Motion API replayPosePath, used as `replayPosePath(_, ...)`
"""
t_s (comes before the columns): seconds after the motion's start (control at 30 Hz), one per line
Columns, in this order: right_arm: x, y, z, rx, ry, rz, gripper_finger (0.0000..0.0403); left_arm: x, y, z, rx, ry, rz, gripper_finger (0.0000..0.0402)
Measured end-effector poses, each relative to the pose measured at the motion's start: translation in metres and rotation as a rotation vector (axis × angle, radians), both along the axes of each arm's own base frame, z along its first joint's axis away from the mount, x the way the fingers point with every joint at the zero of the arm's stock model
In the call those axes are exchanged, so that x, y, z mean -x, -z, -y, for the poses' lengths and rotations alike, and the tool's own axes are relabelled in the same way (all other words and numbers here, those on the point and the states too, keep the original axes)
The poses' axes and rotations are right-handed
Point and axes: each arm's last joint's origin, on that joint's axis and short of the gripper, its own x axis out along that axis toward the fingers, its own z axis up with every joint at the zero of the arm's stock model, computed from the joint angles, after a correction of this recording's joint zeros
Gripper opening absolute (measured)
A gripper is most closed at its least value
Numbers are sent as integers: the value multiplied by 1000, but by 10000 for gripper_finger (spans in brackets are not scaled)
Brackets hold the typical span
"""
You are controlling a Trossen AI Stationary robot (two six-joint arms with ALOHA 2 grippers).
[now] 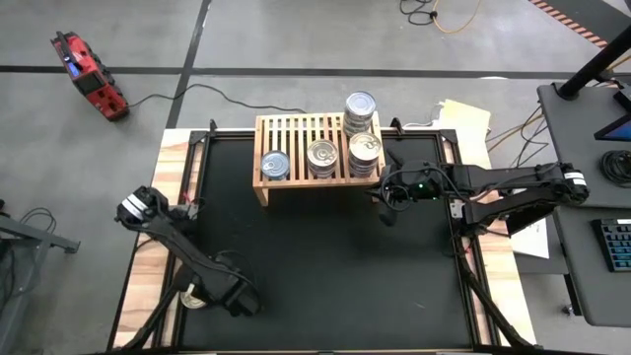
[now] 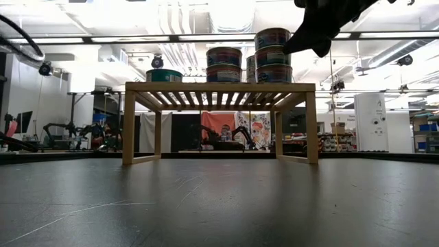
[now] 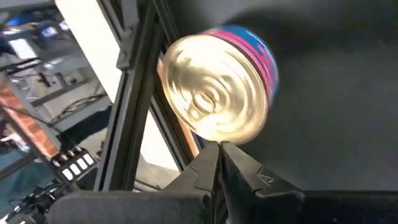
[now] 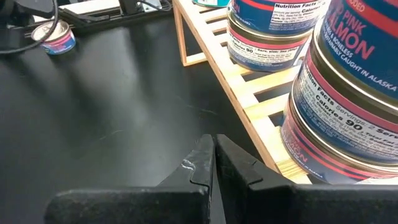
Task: Stack canned seafood by type on shelf
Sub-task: Stack the blue pink tuna can on top of the blue pink tuna can on the shelf
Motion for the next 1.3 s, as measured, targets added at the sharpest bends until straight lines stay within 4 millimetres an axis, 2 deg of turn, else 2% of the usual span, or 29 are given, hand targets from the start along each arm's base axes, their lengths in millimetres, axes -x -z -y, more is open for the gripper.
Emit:
replayPosePath(0.13, 0, 0, 0, 0, 0, -1, 9, 0, 12, 2, -56, 15, -27, 1)
replayPosePath(0.33, 0, 0, 0, 5, -3, -3, 9, -5, 27, 6, -37, 37, -16, 1)
replayPosePath(0.63, 0, 1, 0, 4, -3, -4, 9, -18, 42, 16, 29, 47, 100, 1)
replayPosePath(0.87, 0, 1, 0, -1, 0, -6, 9, -20, 21, 18, -30, 27, 44, 1)
replayPosePath(1.0, 0, 1, 0, -1, 0, -6, 9, -9, 14, 10, -146, 20, -78, 1)
replayPosePath(1.1, 0, 1, 0, 2, -2, -7, 9, -1, 24, 3, -184, 30, -120, 0)
replayPosePath(1.23, 0, 1, 0, 2, -2, -7, 9, -1, 46, 3, -102, 35, -47, 0)
replayPosePath(1.3, 0, 1, 0, -7, 3, -6, 9, -1, 50, 3, -80, 10, -42, 0)
